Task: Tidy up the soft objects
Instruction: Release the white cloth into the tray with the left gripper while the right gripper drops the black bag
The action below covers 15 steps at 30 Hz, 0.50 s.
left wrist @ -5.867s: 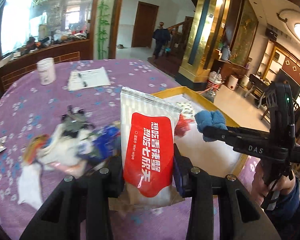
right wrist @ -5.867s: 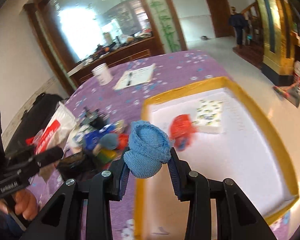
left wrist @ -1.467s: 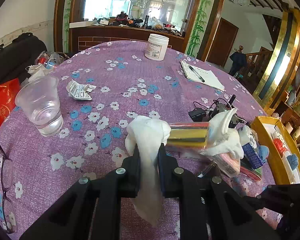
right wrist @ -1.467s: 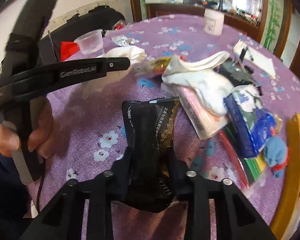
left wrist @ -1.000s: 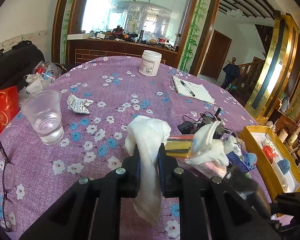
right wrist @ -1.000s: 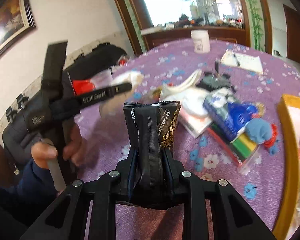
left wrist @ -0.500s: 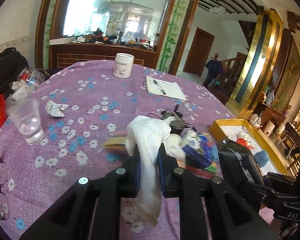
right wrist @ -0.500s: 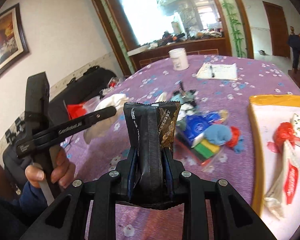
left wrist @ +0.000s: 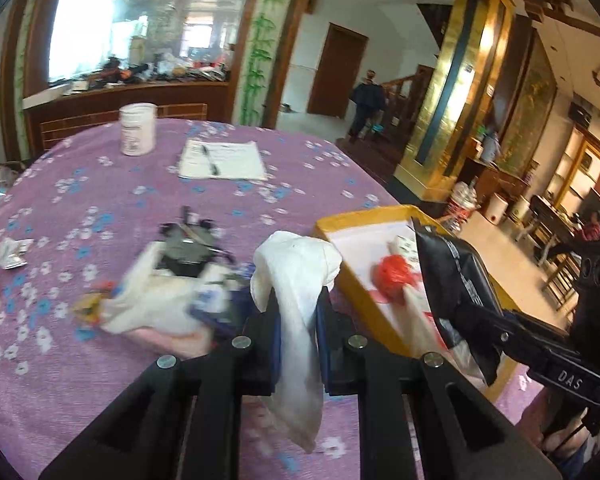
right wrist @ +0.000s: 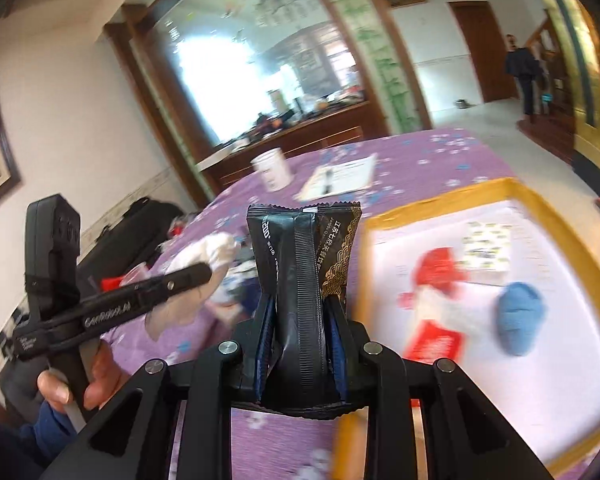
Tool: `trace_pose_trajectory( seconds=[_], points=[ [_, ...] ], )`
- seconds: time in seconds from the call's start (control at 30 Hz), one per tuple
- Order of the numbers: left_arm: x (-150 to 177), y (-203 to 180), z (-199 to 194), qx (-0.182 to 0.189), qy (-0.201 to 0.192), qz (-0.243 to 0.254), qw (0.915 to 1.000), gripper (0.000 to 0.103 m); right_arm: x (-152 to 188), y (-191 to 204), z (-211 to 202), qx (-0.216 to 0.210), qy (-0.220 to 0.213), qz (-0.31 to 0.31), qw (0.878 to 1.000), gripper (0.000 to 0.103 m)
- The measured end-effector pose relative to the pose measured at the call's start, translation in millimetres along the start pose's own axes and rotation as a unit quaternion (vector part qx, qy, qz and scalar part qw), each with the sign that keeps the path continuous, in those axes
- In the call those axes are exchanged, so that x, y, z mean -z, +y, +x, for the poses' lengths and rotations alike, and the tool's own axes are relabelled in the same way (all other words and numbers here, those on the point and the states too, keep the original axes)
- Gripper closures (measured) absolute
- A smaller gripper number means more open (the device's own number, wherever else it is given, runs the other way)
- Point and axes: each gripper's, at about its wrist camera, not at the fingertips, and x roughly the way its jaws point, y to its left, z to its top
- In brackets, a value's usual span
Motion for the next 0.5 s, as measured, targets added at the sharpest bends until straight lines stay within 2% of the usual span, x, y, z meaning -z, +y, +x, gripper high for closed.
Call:
trace_pose_trajectory(
  seconds=[0.3,0.5],
  points=[
    [-3.9,-77.5,49.8,0.043,0.052,0.052,0.9964,0.089,-14.1,-56.4,-37.7,0.044,-0.02,0.041,0.998,0.075],
    [-12.5,-105.4,84.8,0.063,0.081,0.061,0.9929,0.089,-31.5,-82.3,-45.2,0.076,-0.013,0.051,0.996,0.075]
  ],
)
